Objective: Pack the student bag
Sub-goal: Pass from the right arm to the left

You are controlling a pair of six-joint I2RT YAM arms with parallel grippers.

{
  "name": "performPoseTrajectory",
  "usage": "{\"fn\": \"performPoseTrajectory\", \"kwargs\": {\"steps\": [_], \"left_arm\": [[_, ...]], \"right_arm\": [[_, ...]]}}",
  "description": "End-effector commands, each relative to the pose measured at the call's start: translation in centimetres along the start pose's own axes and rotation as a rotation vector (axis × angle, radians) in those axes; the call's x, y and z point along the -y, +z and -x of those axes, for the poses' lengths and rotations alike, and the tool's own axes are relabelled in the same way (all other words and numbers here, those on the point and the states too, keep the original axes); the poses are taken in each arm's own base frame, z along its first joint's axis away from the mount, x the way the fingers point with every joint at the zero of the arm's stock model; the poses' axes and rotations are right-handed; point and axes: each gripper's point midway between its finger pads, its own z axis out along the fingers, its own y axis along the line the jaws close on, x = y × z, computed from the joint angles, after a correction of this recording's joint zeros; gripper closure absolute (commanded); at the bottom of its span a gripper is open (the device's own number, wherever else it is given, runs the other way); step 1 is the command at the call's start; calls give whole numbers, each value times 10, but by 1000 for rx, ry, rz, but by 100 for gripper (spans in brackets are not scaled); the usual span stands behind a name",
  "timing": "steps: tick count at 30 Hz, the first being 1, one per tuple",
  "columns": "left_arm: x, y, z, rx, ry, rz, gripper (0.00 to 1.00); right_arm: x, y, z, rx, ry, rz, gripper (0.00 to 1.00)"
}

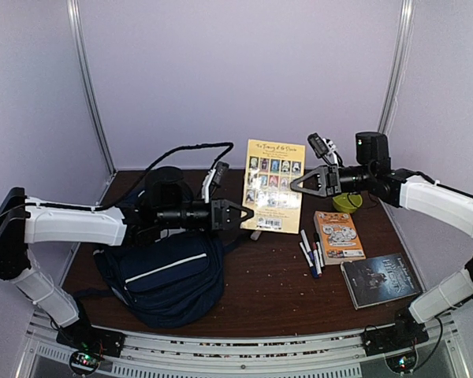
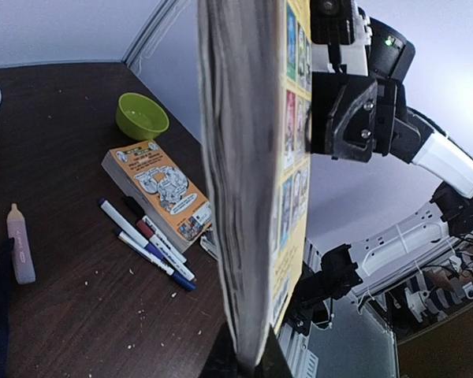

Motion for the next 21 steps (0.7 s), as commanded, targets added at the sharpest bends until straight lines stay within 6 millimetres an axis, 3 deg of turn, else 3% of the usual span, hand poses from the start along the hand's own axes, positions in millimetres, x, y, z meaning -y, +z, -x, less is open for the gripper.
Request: {"fn": "performPoseTrajectory", "kwargs": {"steps": [1,5,10,16,21], "left_arm": [[16,-27,8,-3,9,43,100],[-5,-71,4,-62,-28,291,100],[-30,-141,-1,-75,-111,540,100],[-47,-212,-6,-51,-212,717,100],[-62,-250,-22,-113,-299,825,100]], "right_arm": [[-3,-5,9,0,-109,-42,64],[8,-8,0,-58,-177,-118,53],[27,-1,-12,-137,-273,-228,55],[29,41,-42,-306,-502,-284,68],[12,94,-89,-532,-726,-214,79]]}}
